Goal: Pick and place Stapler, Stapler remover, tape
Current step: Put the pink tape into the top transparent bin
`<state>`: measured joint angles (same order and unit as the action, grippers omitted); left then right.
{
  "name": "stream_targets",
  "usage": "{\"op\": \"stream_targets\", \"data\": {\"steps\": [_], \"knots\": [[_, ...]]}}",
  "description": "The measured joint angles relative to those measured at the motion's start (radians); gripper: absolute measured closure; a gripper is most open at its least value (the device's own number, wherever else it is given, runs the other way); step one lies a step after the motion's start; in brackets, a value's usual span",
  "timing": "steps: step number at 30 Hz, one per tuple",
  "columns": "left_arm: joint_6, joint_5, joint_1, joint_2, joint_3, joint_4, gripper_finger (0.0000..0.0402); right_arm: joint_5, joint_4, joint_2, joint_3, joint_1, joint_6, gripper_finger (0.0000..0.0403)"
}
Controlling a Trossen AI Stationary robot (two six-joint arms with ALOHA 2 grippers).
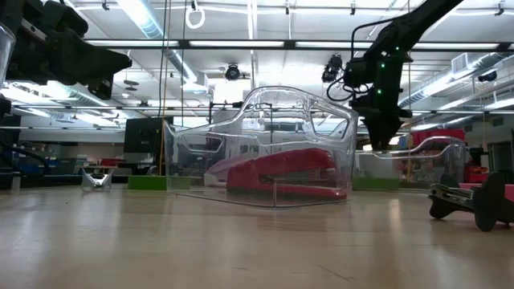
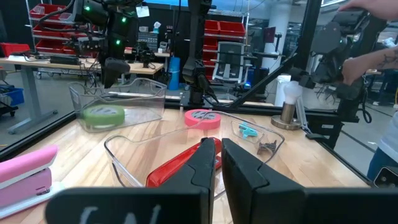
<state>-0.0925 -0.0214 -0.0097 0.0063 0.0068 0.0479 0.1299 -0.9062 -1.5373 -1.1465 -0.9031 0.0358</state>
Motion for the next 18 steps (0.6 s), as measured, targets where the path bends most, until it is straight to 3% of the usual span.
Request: {"op": "stream_targets", "data": {"steps": [9,18], "knots": [[0.000,0.000,0.000,0.000,0.000,0.000,0.0372,-0.086,-0.008,0.150,0.000,0.019,-0.077,0.0206],[0.000,0.000,0.000,0.000,0.000,0.000,0.0372,-0.123,-0.098,0.246,0.000,0.133,-0.241,0.0206]]}}
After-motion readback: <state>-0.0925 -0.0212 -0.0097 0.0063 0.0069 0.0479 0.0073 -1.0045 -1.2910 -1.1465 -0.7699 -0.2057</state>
